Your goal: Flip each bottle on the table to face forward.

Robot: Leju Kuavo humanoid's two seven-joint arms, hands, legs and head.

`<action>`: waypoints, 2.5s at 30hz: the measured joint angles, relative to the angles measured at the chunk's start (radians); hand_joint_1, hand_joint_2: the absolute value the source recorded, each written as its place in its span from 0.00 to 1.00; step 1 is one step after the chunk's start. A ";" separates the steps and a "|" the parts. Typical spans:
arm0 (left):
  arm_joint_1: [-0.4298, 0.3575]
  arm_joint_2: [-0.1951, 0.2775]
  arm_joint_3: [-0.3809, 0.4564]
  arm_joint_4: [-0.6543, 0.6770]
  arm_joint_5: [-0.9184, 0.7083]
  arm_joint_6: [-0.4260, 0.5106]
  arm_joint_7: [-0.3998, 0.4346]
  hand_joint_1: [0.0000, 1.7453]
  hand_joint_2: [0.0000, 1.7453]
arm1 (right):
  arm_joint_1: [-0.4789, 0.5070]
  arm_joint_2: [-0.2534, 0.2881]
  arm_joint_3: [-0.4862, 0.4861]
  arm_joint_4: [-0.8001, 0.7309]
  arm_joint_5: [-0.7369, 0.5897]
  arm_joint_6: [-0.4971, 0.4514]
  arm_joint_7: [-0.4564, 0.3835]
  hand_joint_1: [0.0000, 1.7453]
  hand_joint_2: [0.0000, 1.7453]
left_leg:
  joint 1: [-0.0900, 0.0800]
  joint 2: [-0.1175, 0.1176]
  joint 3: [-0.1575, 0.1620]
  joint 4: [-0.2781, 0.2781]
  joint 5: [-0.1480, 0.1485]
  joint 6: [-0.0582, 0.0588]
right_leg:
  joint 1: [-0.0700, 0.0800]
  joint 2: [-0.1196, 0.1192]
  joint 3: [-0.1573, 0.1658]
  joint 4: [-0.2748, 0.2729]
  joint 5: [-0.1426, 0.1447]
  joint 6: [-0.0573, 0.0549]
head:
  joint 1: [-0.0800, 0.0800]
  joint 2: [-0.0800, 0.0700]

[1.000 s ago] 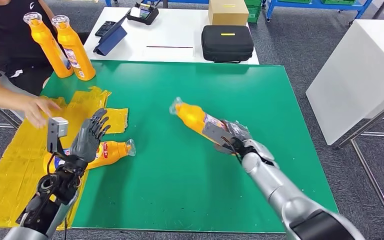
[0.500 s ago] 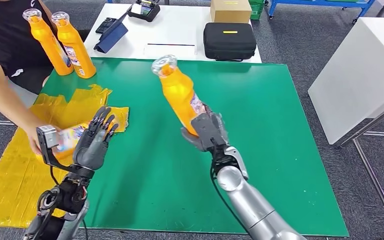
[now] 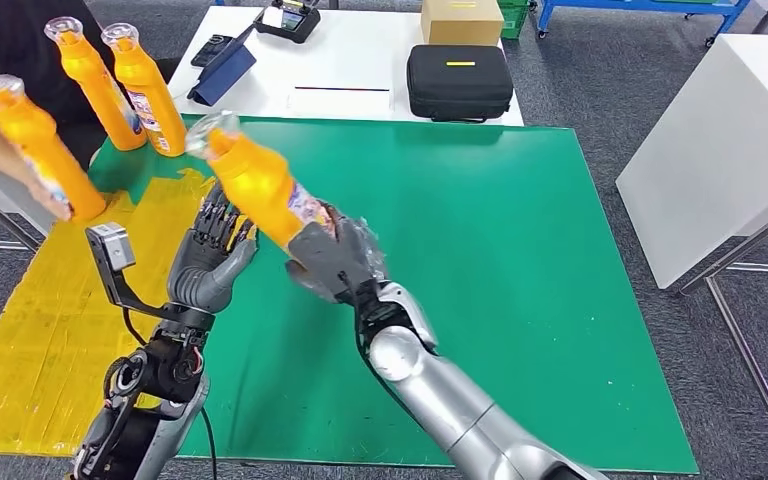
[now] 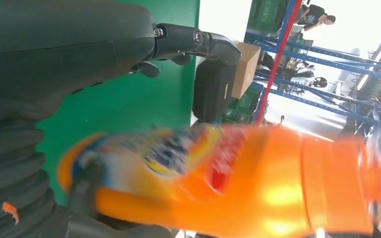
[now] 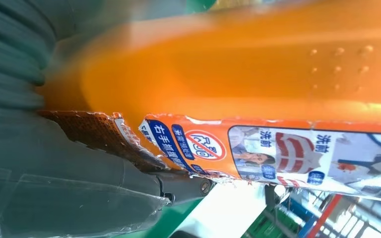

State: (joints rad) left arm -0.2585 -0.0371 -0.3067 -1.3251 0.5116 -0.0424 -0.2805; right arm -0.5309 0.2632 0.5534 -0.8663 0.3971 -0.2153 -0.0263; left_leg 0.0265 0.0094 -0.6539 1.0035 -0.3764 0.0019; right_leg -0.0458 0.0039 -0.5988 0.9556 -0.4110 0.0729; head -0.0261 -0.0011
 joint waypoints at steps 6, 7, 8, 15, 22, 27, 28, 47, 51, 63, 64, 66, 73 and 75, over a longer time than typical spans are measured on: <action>-0.005 -0.023 0.004 -0.002 -0.007 0.010 0.016 0.00 1.00 | -0.028 0.065 0.165 0.090 0.009 -0.029 0.061 1.00 1.00 | 0.001 0.000 0.000 0.000 0.000 0.000 | 0.000 0.000 -0.001 0.000 -0.001 0.000 | 0.000 0.000; -0.002 -0.023 0.008 -0.002 -0.008 0.011 0.019 0.00 1.00 | -0.035 0.068 0.195 0.103 -0.010 -0.035 0.071 1.00 1.00 | 0.001 0.000 0.000 0.000 0.000 0.000 | 0.000 0.000 -0.001 0.000 -0.001 0.000 | 0.000 0.000; 0.001 -0.023 0.012 -0.002 -0.009 0.011 0.022 0.00 1.00 | -0.043 0.068 0.223 0.115 -0.028 -0.040 0.079 1.00 1.00 | 0.001 0.000 0.000 0.000 0.000 0.000 | 0.000 0.000 -0.002 0.000 -0.001 0.000 | 0.000 0.000; 0.033 -0.023 0.033 -0.003 -0.008 0.012 0.037 0.22 1.00 | -0.087 0.069 0.349 0.184 -0.093 -0.057 0.098 1.00 1.00 | 0.000 0.001 0.000 0.000 0.000 0.000 | 0.000 0.000 -0.003 0.000 0.000 0.000 | 0.000 0.000; 0.055 -0.023 0.044 -0.010 -0.007 0.019 0.034 1.00 1.00 | -0.099 0.069 0.387 0.211 -0.103 -0.068 0.099 1.00 1.00 | 0.000 0.001 0.000 0.000 0.000 0.000 | 0.000 0.001 -0.003 0.000 0.000 0.000 | 0.000 0.000; 0.071 -0.023 0.053 -0.024 -0.009 0.026 0.030 1.00 1.00 | -0.097 0.071 0.393 0.220 -0.076 -0.069 0.099 1.00 1.00 | 0.000 0.002 -0.001 0.000 0.000 0.000 | 0.000 0.002 -0.004 0.000 0.000 0.000 | 0.000 0.000; 0.074 -0.024 0.055 -0.026 -0.010 0.026 0.029 1.00 1.00 | -0.095 0.071 0.393 0.221 -0.068 -0.069 0.099 1.00 1.00 | 0.000 0.002 -0.001 0.000 0.000 0.000 | 0.000 0.002 -0.004 0.000 0.000 0.000 | 0.000 0.000; 0.094 -0.033 0.089 -0.095 -0.439 0.240 -0.047 1.00 1.00 | -0.002 0.040 0.265 0.149 0.091 -0.092 0.086 0.00 0.00 | 0.000 0.001 -0.002 0.000 0.000 0.000 | 0.000 0.001 -0.004 0.000 0.000 0.000 | 0.000 0.000; 0.091 0.006 0.135 -0.088 -0.938 0.503 -0.039 1.00 1.00 | 0.098 -0.019 0.127 -0.030 0.174 -0.019 0.098 0.00 0.00 | 0.000 0.001 -0.002 0.000 0.000 0.000 | 0.000 0.001 -0.004 0.000 0.000 0.000 | 0.000 0.000; 0.096 0.107 0.217 0.176 -1.520 0.727 0.085 1.00 1.00 | 0.235 -0.090 -0.025 -0.324 0.174 0.048 0.075 0.00 0.00 | 0.000 0.001 -0.002 0.000 0.000 0.000 | 0.000 0.001 -0.004 0.000 0.000 -0.001 | 0.000 0.000; 0.096 0.113 0.219 0.214 -1.562 0.728 0.095 1.00 1.00 | 0.239 -0.095 -0.025 -0.334 0.169 0.049 0.073 0.00 0.00 | 0.000 0.001 -0.002 0.000 0.000 0.000 | 0.000 0.001 -0.004 0.000 0.000 -0.001 | 0.000 0.000; 0.095 0.121 0.220 0.285 -1.624 0.728 0.113 1.00 1.00 | 0.244 -0.102 -0.025 -0.347 0.158 0.051 0.068 0.00 0.00 | 0.000 0.001 -0.002 0.000 0.000 0.000 | 0.000 0.001 -0.005 0.000 0.000 -0.001 | 0.000 0.000; 0.081 0.132 0.181 0.522 -1.732 0.728 0.164 0.00 0.00 | 0.244 -0.120 -0.017 -0.354 0.121 0.055 0.052 0.00 0.00 | 0.000 0.001 -0.003 0.000 0.000 0.000 | 0.000 0.001 -0.004 0.000 -0.001 -0.001 | 0.000 0.000; 0.076 0.132 0.163 0.569 -1.744 0.729 0.162 0.00 0.00 | 0.242 -0.124 -0.013 -0.354 0.110 0.054 0.049 0.00 0.00 | 0.000 0.001 -0.002 0.000 0.000 0.000 | 0.000 0.001 -0.004 0.000 0.000 -0.001 | 0.000 0.000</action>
State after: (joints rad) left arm -0.1824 0.0947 -0.1432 -0.7558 -1.2320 0.6864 -0.1185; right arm -0.2887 0.1394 0.5401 -1.2200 0.5067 -0.1611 0.0224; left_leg 0.0266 0.0102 -0.6563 1.0033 -0.3769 0.0016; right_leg -0.0459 0.0047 -0.6030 0.9552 -0.4115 0.0724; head -0.0264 -0.0011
